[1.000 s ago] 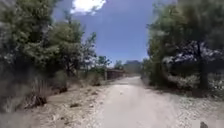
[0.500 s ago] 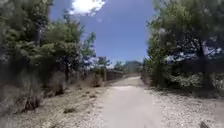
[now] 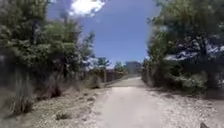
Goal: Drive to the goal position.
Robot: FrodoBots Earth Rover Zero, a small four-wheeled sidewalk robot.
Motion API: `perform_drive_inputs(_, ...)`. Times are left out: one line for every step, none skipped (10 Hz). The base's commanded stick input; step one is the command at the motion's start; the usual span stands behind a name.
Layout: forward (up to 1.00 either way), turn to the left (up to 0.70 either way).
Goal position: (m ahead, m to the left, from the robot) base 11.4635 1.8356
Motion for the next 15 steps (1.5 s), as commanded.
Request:
perform_drive_inputs(0.45, 0.00)
perform_drive_inputs(0.45, 0.00)
perform_drive_inputs(0.45, 0.00)
perform_drive_inputs(0.45, 0.00)
perform_drive_inputs(0.45, 0.00)
perform_drive_inputs(0.45, 0.00)
perform_drive_inputs(0.45, 0.00)
perform_drive_inputs(0.45, 0.00)
perform_drive_inputs(0.45, 0.00)
perform_drive_inputs(0.45, 0.00)
perform_drive_inputs(0.45, 0.00)
perform_drive_inputs(0.45, 0.00)
perform_drive_inputs(0.45, 0.00)
perform_drive_inputs(0.45, 0.00)
perform_drive_inputs(0.45, 0.00)
